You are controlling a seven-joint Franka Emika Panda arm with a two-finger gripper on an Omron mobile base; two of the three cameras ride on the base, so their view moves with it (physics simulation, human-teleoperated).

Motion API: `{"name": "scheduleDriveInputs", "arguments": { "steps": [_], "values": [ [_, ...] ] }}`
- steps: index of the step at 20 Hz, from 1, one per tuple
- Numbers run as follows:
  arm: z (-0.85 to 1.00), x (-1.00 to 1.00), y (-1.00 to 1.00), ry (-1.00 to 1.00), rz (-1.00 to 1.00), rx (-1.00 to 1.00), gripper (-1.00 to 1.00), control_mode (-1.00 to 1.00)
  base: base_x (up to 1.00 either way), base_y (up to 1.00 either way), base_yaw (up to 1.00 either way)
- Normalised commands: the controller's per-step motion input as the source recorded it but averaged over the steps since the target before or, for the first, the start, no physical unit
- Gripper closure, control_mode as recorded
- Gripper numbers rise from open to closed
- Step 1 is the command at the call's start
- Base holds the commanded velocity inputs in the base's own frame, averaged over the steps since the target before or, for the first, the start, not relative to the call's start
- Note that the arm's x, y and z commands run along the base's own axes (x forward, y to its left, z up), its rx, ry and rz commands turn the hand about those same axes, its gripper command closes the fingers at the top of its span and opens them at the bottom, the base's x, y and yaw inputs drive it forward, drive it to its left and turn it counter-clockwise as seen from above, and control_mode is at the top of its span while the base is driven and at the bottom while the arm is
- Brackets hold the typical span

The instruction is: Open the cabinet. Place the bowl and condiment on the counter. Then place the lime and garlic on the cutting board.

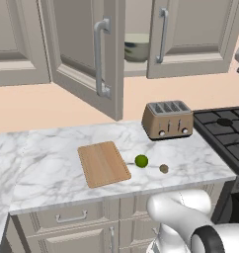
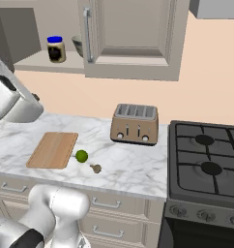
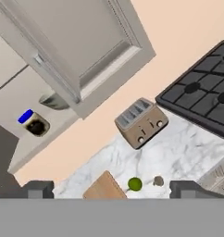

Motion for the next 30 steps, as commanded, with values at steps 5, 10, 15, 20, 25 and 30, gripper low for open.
{"name": "scheduleDriveInputs", "arguments": {
  "steps": [5, 10, 15, 20, 25, 30],
  "values": [
    [-0.29, 0.94, -0.01, 0.0, 0.37, 0.37, -1.0, -1.0, 0.0, 0.0, 0.0],
    [-0.41, 1.0, 0.01, -0.04, 0.41, 0.42, -1.0, -1.0, 0.0, 0.0, 0.0],
    [-0.32, 0.91, 0.22, -0.1, 0.39, 0.38, -1.0, -1.0, 0.0, 0.0, 0.0],
    [-0.02, 0.61, 0.49, -0.11, 0.14, 0.22, -1.0, -1.0, 0.0, 0.0, 0.0],
    [0.03, 0.03, 0.4, -0.03, 0.01, 0.06, -1.0, -1.0, 0.0, 0.0, 0.0],
    [0.33, -0.21, 0.18, 0.03, 0.09, 0.0, -1.0, -1.0, 0.0, 0.0, 0.0]
  ]
}}
